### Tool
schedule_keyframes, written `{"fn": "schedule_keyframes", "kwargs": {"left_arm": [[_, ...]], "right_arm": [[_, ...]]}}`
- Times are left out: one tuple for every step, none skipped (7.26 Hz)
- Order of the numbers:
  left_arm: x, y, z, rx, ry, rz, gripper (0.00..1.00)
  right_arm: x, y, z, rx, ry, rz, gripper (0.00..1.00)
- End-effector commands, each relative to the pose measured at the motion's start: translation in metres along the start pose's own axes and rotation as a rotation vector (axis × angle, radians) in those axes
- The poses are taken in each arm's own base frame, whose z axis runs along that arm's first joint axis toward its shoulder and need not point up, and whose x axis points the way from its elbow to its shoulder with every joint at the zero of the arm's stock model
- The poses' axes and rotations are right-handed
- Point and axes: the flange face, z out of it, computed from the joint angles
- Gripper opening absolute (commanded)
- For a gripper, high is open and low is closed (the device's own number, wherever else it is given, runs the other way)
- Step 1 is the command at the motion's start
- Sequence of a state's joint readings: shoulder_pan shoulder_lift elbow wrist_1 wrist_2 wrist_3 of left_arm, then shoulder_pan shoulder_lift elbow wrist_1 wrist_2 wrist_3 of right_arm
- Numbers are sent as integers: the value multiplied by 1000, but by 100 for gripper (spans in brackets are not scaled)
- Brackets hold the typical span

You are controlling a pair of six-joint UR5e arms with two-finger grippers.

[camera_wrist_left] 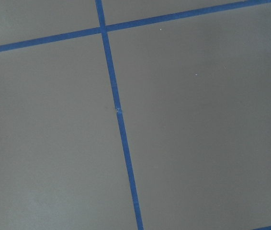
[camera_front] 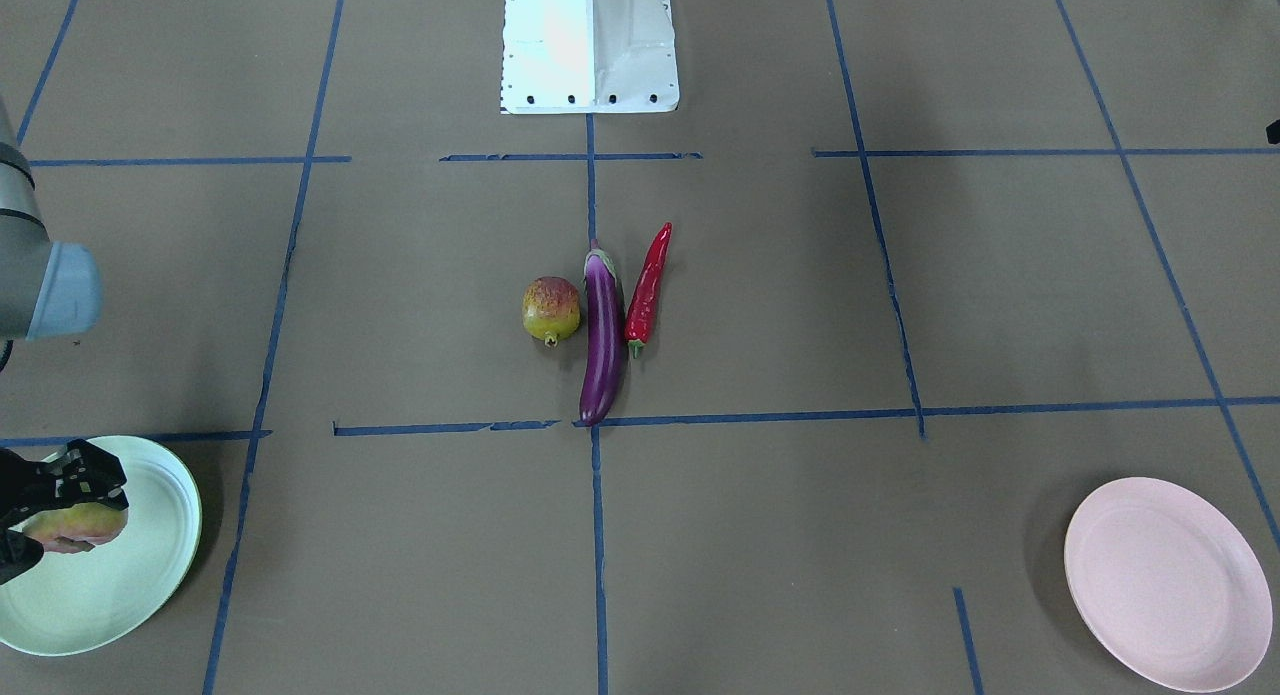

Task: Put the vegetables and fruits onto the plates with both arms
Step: 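Lift the apple with the right gripper and carry it to the green plate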

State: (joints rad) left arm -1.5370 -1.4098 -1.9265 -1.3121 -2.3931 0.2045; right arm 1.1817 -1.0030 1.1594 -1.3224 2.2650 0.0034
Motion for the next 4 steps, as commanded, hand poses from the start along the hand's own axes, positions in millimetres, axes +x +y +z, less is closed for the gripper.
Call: {"fn": "schedule_keyframes", "kwargs": {"left_arm": [[0, 0, 0, 1, 7, -1, 100], [0, 0, 1, -1, 8, -1, 100], [1, 0, -1, 3, 7, 1, 100], [1, 0, 0, 2, 7, 0, 100]], "right_arm": [[41, 44, 44, -26, -12, 21, 31], [40, 49, 53, -41, -11, 25, 39], [37, 53, 62, -53, -12, 22, 52], [31, 52, 67, -60, -10, 13, 83]]}}
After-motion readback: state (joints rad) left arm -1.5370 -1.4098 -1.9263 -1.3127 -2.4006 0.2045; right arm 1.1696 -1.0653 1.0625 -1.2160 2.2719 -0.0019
